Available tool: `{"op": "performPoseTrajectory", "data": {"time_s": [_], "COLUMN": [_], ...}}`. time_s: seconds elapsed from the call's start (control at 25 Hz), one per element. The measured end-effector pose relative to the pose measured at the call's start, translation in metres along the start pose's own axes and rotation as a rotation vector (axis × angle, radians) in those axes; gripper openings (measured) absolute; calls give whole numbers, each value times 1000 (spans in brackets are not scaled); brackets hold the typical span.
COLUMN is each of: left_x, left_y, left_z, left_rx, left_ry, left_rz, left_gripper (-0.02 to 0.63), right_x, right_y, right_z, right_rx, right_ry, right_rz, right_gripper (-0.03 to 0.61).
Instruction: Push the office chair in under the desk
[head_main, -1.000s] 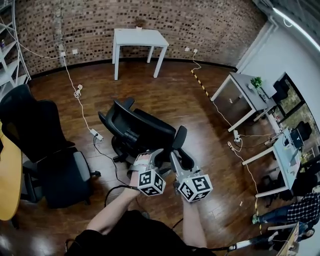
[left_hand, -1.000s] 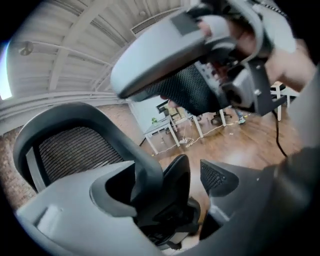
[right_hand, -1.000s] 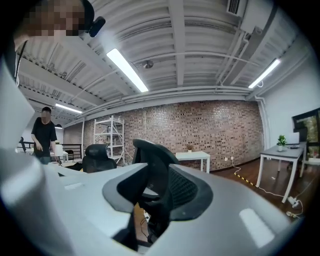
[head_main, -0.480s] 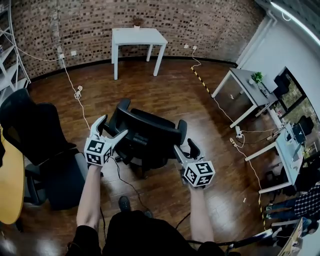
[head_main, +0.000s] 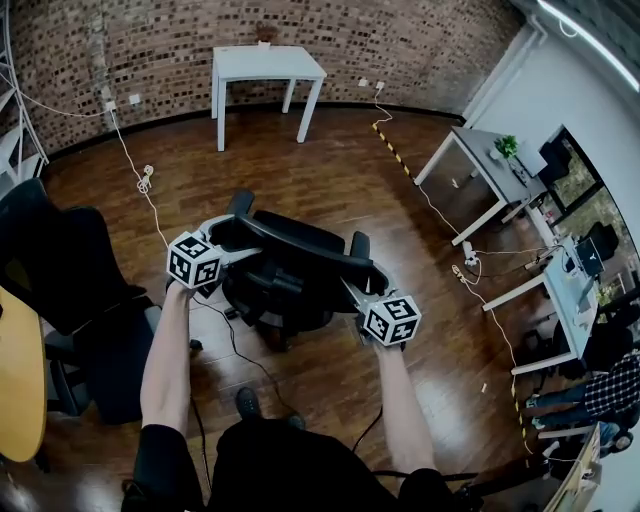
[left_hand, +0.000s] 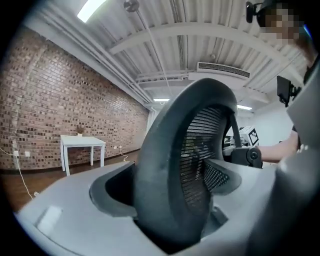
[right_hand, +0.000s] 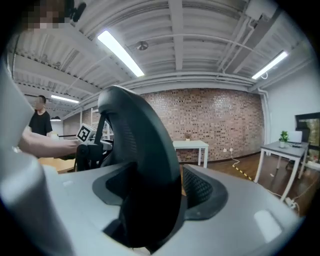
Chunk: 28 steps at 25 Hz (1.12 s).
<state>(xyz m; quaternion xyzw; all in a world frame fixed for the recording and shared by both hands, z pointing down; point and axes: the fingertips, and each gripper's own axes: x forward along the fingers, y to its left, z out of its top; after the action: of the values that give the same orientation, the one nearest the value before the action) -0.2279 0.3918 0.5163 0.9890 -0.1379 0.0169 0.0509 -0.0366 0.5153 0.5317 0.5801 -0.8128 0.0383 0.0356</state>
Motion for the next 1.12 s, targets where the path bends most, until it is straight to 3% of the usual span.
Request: {"op": "performPoseTrajectory", "data": {"time_s": [0.08,0.2,0.44,0.72,1.12], "left_x": [-3,-9,8,28,77], "left_y": [0,15,44,96,113], "left_z": [0,13,13,20,28], "left_rx": [-7,-14,54,28,26], "left_ry": [-15,-53,-64,-54,-35], "left_rz": [-11,2,129,142,162], "left_gripper": [529,515,540,540,545], "right_x": [5,27,58,108,122], "right_y": [-2,-11,-36,-58,-106], "right_z": [-3,3,10,18,29], "right_rx": [3,51,53,30,17], "right_ry": [-53,-123,-143,-146,-161], "right_rz": [74,146,217,165,125], "right_gripper": [259,249,249,259,268]}}
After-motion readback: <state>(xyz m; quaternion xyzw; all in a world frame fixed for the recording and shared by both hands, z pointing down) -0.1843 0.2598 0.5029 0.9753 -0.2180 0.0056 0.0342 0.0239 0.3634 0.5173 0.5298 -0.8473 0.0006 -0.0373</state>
